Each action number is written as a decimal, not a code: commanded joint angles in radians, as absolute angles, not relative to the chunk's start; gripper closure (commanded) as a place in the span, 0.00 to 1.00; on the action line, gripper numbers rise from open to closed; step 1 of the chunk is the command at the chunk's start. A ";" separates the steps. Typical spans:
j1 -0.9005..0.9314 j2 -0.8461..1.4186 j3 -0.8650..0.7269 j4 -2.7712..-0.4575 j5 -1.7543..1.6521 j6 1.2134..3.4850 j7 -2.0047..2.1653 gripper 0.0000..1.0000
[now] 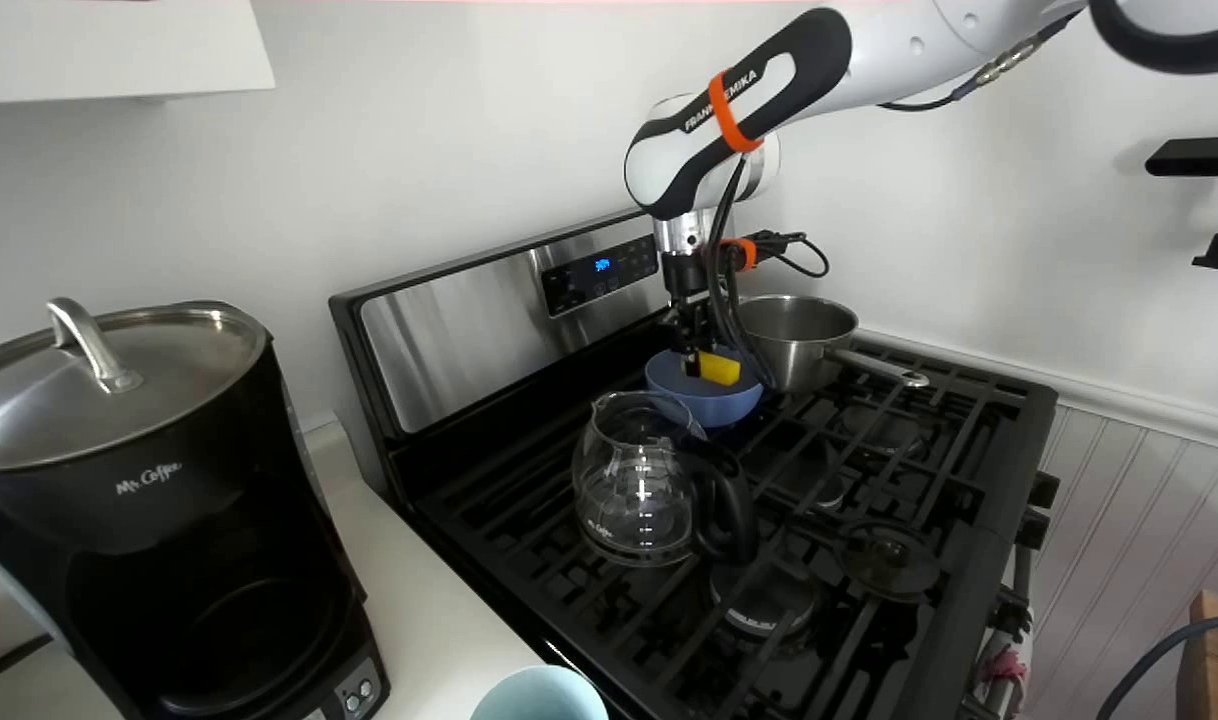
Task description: Remove the yellow block from the blue bowl and put it in the silver pot
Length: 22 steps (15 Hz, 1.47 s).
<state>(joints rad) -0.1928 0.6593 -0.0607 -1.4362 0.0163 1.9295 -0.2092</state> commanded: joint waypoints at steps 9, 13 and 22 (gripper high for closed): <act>-0.190 0.296 -0.175 -1.889 0.037 2.165 0.141 0.92; -0.194 0.323 -0.188 -1.861 0.041 2.165 0.180 0.92; -0.253 0.428 -0.183 -1.666 0.174 1.981 0.150 0.92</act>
<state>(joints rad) -0.2112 0.3629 -0.1844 -1.7930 0.1074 2.0710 0.1700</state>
